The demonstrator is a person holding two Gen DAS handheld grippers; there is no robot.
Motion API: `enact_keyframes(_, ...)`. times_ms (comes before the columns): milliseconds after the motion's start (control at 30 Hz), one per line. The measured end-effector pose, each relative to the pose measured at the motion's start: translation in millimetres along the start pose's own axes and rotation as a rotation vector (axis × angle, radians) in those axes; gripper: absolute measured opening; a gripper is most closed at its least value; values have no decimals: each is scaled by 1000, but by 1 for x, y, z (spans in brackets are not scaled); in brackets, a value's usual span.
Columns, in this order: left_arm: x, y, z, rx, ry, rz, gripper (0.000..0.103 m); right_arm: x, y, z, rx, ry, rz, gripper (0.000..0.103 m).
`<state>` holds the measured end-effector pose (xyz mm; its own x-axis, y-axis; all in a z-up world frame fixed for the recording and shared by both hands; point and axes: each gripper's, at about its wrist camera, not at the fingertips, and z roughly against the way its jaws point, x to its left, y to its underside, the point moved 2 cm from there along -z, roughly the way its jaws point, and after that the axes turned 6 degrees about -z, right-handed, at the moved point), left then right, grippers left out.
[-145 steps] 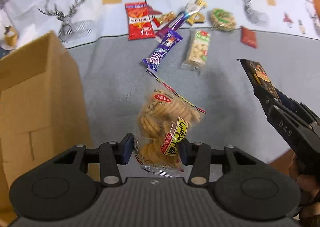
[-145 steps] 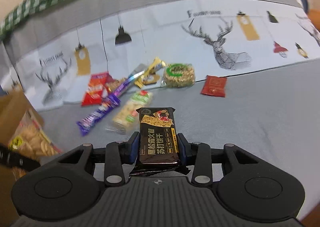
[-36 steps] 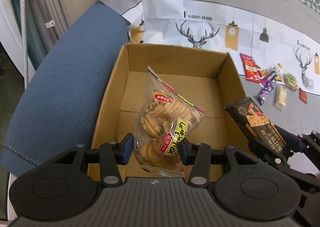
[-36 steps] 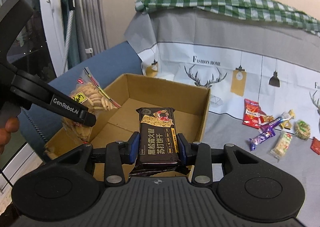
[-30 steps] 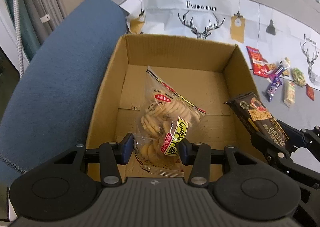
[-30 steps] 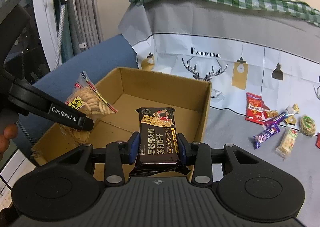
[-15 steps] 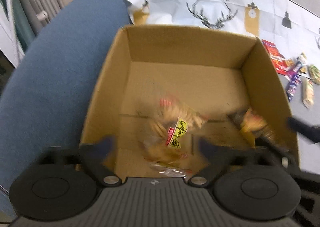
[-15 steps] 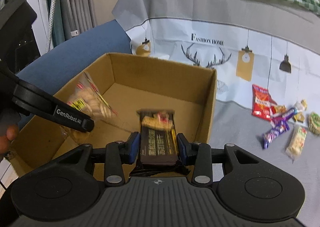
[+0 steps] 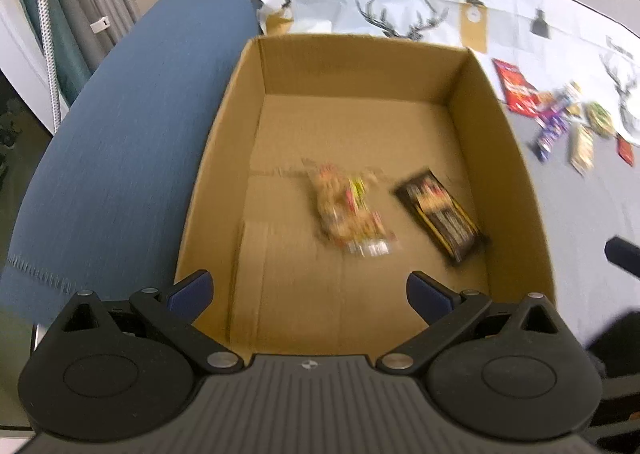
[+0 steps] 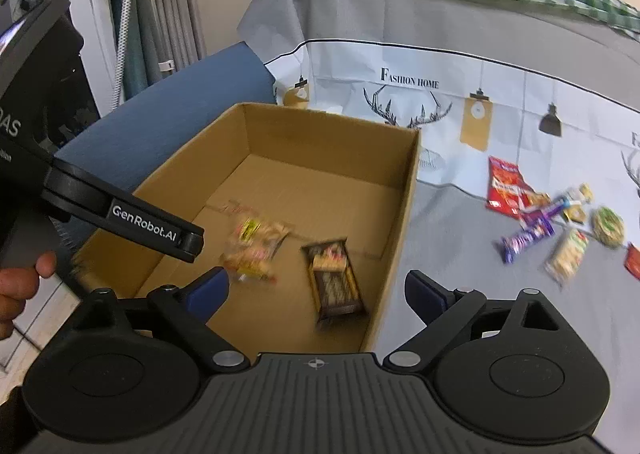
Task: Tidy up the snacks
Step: 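Open both tools to drop the biscuit bag and wafer pack into the box, then withdraw both tools from the box toward the snack pile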
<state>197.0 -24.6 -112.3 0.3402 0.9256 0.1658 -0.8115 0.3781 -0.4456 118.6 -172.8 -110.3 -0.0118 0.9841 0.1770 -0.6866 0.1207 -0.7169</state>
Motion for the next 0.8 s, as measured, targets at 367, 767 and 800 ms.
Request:
enact_keyframes(367, -25, 89, 84, -84, -26, -12, 103, 21, 45, 105, -70, -32, 35, 99)
enact_keyframes(767, -39, 102, 130, -165, -65, -19, 103, 19, 55, 159, -190, -32, 42, 100)
enact_keyframes(800, -40, 102, 132, -169, -67, -19, 103, 19, 56, 161, -196, -33, 42, 100)
